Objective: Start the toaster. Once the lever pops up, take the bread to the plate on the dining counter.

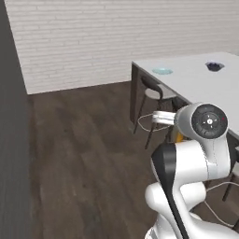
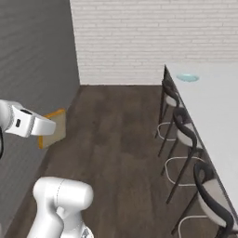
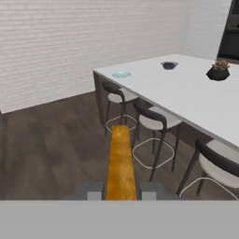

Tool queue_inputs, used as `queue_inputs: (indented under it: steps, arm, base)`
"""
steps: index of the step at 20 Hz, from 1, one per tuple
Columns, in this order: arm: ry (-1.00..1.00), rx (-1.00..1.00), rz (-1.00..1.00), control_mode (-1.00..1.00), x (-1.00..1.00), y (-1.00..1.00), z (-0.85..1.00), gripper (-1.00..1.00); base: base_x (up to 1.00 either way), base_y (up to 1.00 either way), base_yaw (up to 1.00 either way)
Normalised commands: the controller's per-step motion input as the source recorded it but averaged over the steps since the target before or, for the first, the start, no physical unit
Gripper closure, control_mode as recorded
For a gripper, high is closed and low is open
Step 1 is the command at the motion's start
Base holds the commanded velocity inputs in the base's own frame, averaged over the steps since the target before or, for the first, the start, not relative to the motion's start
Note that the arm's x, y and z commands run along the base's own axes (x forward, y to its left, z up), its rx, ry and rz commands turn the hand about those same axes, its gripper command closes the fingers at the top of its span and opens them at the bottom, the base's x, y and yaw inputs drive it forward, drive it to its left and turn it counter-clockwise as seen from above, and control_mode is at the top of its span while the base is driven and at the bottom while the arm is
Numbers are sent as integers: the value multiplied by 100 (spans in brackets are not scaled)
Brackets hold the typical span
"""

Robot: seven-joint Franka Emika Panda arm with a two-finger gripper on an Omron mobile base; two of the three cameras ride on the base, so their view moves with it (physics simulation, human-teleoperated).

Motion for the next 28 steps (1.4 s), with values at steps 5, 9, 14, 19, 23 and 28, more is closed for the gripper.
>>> queue_inputs:
  steps: [5,9,14,19,23,28]
  arm:
    - [0,0,0,100,0,0,0,100]
    - [0,0,0,100,0,0,0,100]
    - [0,0,0,100,0,0,0,100]
    - [0,0,0,100,0,0,0,100]
    - [0,0,0,100,0,0,0,100]
    - [0,0,0,100,0,0,0,100]
  base:
    - [100,58,-51]
    - [100,56,-47]
    - [100,60,-45]
    - [100,59,-43]
    - [100,59,-42]
    - [100,56,-42]
